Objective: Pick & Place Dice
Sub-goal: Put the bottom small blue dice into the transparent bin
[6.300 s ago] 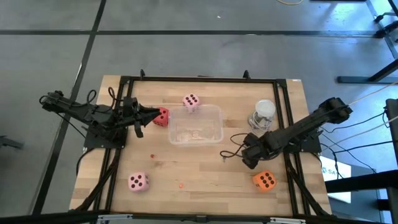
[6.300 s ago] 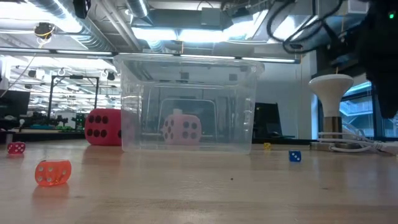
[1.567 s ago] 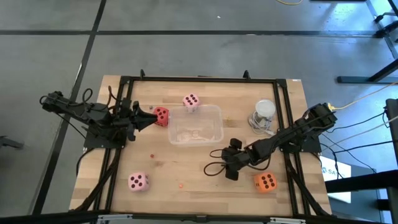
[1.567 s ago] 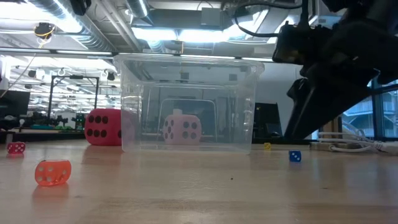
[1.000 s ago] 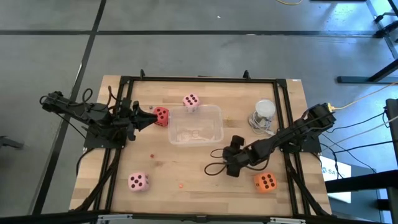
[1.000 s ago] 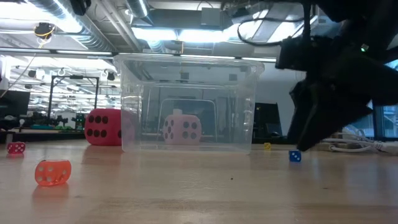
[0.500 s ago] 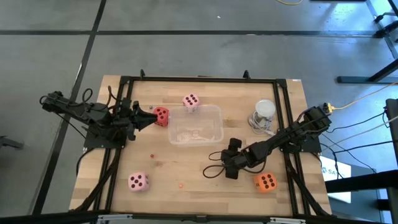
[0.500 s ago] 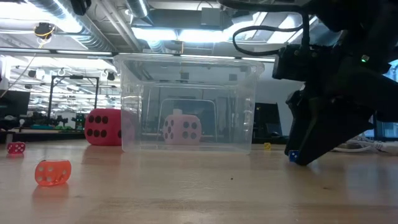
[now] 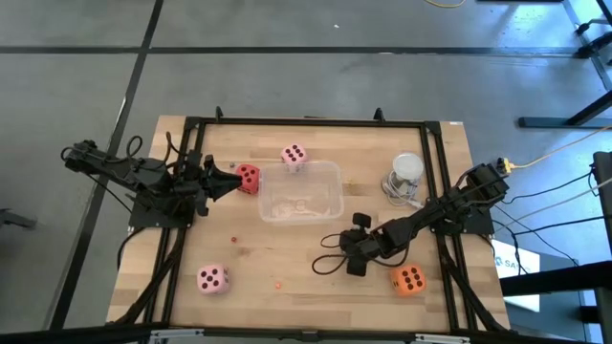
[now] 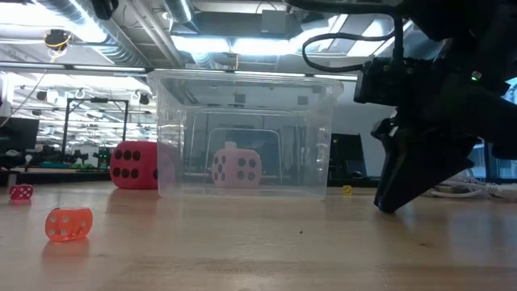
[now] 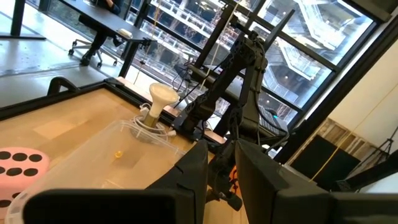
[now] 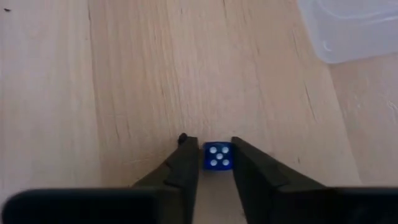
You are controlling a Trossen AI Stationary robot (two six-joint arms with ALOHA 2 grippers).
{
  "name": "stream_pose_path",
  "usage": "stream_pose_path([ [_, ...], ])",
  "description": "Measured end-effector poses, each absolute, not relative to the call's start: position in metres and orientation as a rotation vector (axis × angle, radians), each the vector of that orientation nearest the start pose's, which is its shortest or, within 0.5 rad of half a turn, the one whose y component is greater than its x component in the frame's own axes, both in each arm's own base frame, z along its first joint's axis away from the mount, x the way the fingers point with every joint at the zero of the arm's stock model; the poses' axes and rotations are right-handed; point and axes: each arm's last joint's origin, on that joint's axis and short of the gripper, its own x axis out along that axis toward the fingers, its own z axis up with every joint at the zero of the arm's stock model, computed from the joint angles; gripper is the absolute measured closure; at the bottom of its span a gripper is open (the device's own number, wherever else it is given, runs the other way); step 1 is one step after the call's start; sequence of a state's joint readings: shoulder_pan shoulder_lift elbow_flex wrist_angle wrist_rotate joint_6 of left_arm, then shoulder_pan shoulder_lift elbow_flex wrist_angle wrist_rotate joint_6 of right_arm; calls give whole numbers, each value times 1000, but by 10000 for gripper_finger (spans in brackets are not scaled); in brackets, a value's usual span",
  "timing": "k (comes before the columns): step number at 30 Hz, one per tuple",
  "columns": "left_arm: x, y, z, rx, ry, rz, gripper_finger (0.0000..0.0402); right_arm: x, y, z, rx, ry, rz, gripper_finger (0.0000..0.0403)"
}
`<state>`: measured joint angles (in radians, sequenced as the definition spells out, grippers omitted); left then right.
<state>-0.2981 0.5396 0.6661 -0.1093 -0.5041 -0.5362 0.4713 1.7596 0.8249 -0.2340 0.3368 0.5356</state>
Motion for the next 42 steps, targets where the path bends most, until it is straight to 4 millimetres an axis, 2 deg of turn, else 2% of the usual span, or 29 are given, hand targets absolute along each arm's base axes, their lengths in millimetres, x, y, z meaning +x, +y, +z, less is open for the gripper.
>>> stream_pose_path([
  [3,121,-22,331,-541,-71,197,325,272,128,114,27,1062,-167,352],
  [12,121,-22,331,-541,-71,197,325,272,128,114,30,1066,-162,353],
  [18,121,-22,331,-544,-71,196,325,269,129,122,81,1077,-103,353],
  [27,121,-22,331,-544,-71,196,325,263,130,160,248,1005,19,353],
  [35,121,-23,331,-543,-71,196,325,255,127,197,310,886,83,353],
  [42,121,-22,331,-543,-71,196,325,250,124,214,330,824,97,353],
])
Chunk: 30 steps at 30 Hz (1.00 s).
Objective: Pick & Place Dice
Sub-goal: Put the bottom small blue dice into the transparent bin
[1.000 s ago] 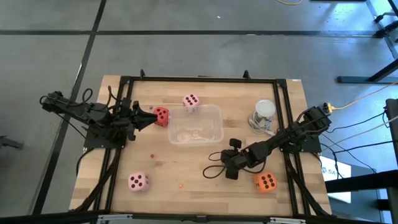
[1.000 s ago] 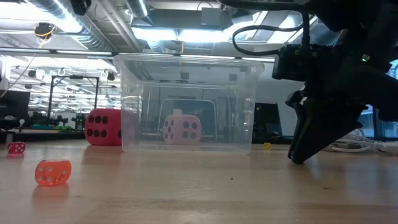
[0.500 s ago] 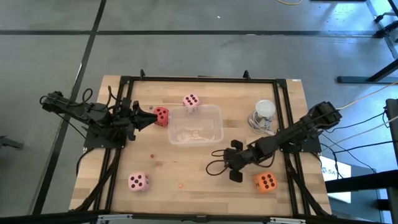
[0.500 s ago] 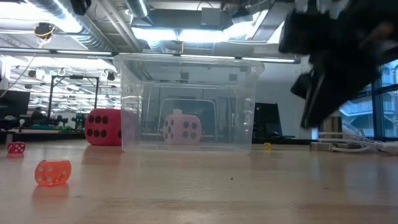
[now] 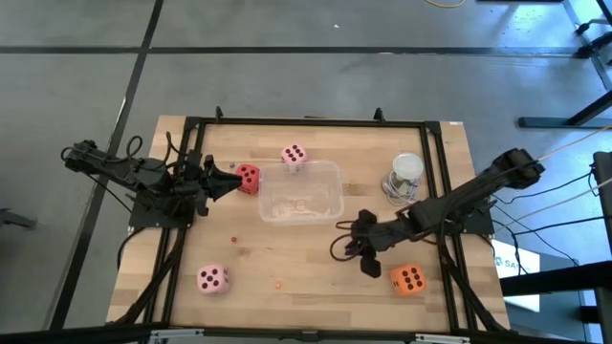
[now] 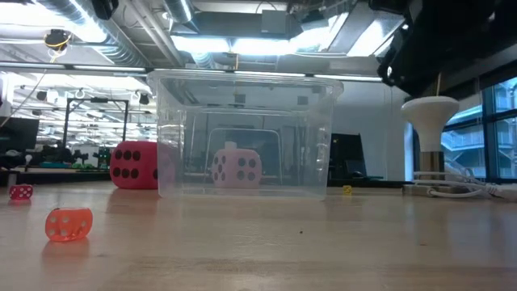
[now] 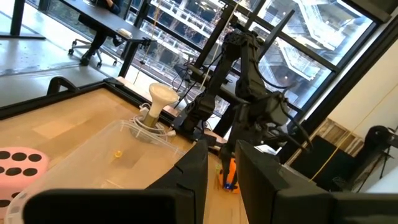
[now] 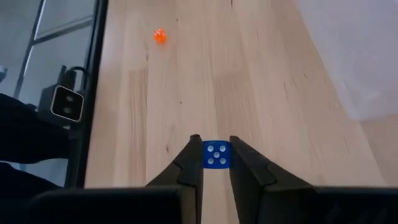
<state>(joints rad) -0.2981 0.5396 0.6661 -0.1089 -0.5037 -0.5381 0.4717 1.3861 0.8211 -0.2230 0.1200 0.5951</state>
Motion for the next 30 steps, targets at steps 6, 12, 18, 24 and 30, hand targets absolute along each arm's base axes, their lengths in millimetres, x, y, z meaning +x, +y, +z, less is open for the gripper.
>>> stream_pose_path([
  [6,121,-23,331,-548,-72,196,325,249,117,222,349,786,84,353],
  [12,121,-23,331,-558,-73,189,325,248,108,237,384,720,82,353],
  [18,121,-23,331,-535,-69,190,325,249,98,240,364,701,34,353],
  [24,121,-23,331,-533,-69,189,325,251,89,241,388,682,-4,353],
  [30,121,-24,331,-542,-57,143,325,261,89,267,540,438,68,353],
])
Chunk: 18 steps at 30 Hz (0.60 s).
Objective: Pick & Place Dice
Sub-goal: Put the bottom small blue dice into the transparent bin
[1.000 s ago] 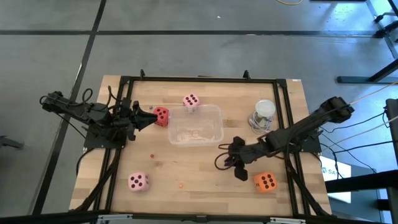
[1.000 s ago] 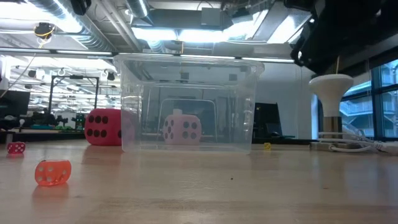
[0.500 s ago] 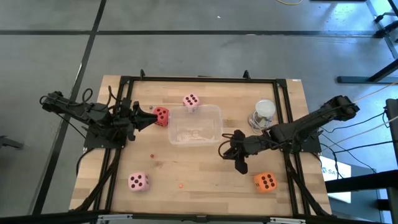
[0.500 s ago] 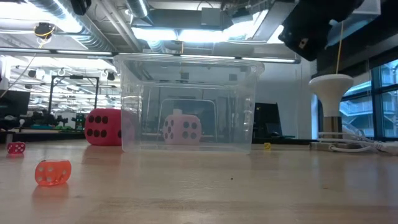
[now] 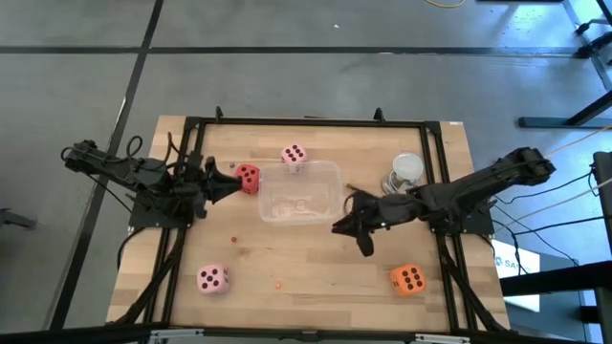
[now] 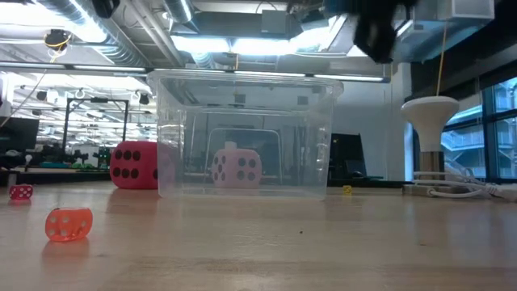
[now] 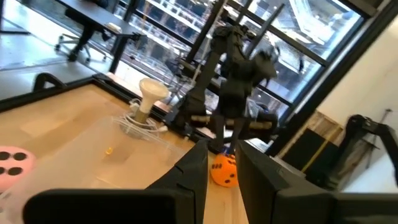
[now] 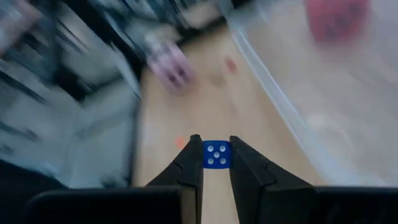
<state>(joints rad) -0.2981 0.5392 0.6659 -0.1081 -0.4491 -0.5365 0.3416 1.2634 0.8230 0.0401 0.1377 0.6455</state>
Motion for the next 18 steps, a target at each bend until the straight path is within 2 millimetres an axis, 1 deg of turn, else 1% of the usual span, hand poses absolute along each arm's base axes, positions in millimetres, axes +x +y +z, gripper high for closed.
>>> stream_pose_path([
  [3,121,-25,331,-544,-51,118,325,264,89,282,556,296,89,353],
  [7,121,-24,331,-531,-56,133,325,270,80,297,544,248,-29,353],
  [10,122,-24,332,-519,-61,147,325,281,66,306,498,299,-106,353],
  [14,123,-24,331,-514,-57,152,325,302,46,320,425,361,-193,353],
  [16,123,-24,331,-515,-58,150,325,312,35,321,401,425,-224,353],
  [18,123,-24,332,-517,-62,149,325,323,26,319,380,497,-240,353],
])
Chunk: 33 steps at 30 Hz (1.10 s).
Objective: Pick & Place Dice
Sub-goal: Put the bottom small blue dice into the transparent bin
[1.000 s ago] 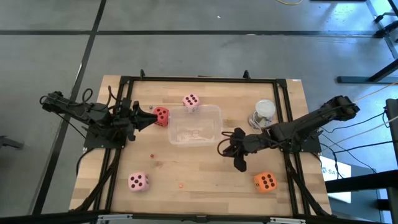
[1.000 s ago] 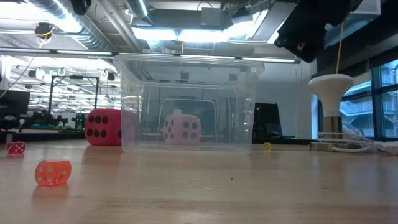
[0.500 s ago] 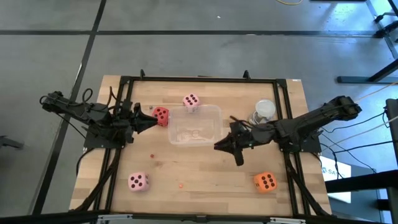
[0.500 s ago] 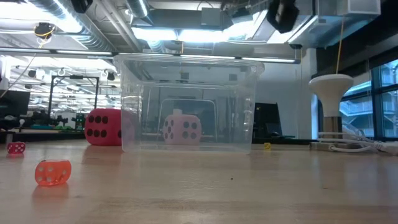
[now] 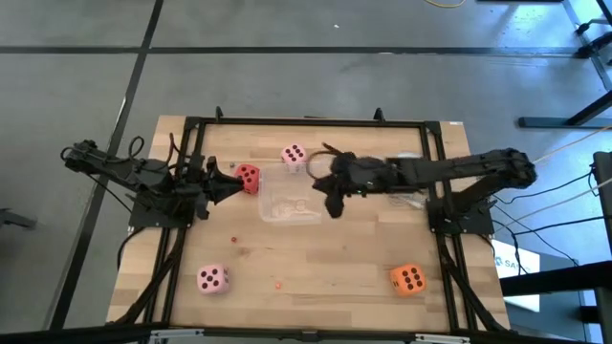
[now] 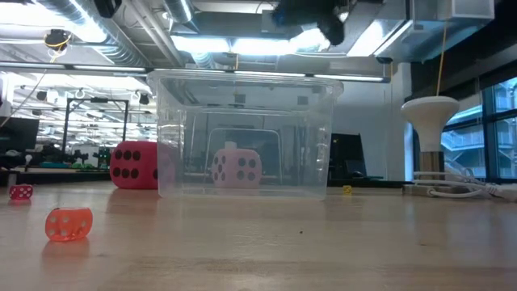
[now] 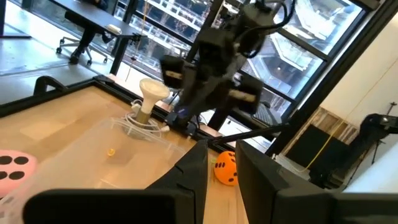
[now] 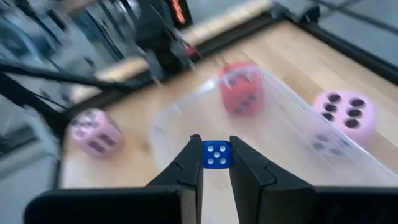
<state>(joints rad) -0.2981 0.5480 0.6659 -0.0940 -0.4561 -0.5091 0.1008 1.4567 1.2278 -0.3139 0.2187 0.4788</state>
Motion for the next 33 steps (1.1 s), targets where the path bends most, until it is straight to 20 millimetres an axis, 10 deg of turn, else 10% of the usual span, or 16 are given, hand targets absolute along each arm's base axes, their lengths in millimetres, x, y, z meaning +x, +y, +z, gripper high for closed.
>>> stream_pose_path([
  [11,123,-24,332,-517,-61,148,325,373,-2,287,205,729,-175,353],
  [33,123,-24,330,-490,-39,154,325,381,-10,249,106,912,-169,353],
])
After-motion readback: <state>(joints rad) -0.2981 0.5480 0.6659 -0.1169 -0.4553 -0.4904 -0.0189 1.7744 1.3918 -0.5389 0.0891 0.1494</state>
